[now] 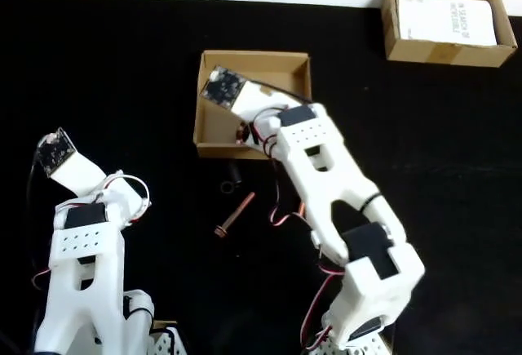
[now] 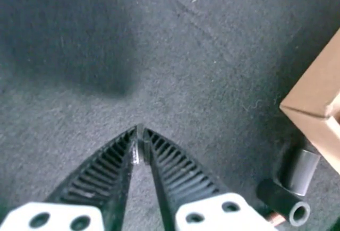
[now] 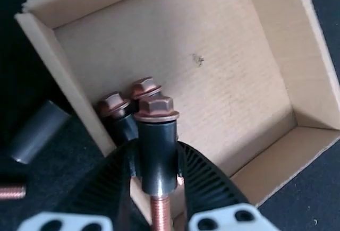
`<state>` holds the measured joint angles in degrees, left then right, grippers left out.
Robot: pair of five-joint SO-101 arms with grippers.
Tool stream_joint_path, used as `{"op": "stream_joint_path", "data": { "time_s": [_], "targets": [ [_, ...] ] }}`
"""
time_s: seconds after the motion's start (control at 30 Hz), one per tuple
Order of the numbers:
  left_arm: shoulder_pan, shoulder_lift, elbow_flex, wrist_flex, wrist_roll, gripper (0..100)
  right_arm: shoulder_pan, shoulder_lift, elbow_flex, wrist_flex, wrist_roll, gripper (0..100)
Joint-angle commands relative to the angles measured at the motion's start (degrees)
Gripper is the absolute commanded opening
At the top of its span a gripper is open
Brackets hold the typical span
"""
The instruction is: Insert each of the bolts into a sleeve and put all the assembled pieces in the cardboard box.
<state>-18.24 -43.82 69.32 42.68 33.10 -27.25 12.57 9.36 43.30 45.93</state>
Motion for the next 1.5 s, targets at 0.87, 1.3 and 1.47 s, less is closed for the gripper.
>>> {"op": "stream_joint_path", "data": {
  "time_s": [0.87, 1.3, 1.47],
  "targets": [
    [-2.86, 0.13, -0.13, -3.08, 0.26, 1, -10.33, -25.36, -1.98, 31.16, -21.19, 14.6],
    [-12.88, -0.13, -0.13, -7.12, 0.53, 1, -14.46, -40.4, 38.2, 4.26, -28.92, 14.6],
    [-12.97, -0.13, -0.13, -7.12, 0.53, 1, -14.64, -40.31, 47.52, -12.35, -28.92, 14.4]
  ]
}}
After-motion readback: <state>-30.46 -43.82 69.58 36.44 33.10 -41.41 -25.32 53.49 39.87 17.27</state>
